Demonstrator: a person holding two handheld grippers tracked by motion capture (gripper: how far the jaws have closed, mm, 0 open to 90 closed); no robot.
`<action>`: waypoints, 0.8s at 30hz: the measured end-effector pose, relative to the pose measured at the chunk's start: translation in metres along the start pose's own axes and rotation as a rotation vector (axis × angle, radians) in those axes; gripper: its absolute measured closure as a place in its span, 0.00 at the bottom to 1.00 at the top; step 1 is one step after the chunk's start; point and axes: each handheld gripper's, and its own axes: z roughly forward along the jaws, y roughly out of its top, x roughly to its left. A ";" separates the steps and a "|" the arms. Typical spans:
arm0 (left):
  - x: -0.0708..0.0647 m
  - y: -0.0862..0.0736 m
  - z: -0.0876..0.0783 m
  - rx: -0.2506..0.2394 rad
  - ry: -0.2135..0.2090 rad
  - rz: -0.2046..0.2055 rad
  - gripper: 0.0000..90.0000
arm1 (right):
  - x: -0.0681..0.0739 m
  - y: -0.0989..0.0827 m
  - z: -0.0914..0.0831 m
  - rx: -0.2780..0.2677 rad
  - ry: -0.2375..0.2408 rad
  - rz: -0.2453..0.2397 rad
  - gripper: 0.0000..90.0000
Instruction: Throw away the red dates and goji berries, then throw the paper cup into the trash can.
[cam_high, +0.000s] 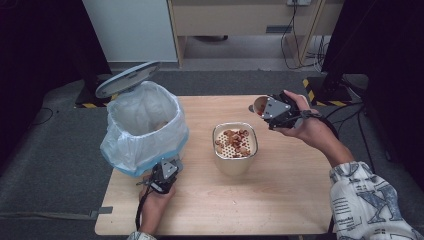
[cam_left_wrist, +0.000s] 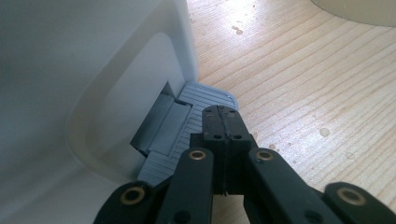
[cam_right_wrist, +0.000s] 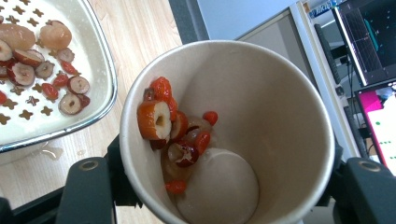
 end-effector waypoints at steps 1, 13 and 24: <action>0.000 0.000 0.000 0.000 0.001 0.000 0.99 | -0.001 -0.001 -0.001 -0.002 0.000 0.001 0.37; 0.000 0.000 0.000 -0.001 -0.001 -0.001 0.99 | -0.005 -0.012 -0.007 -0.009 0.001 0.060 0.37; 0.000 0.000 0.000 -0.004 -0.003 -0.009 0.99 | -0.007 -0.038 -0.015 -0.041 0.038 0.181 0.36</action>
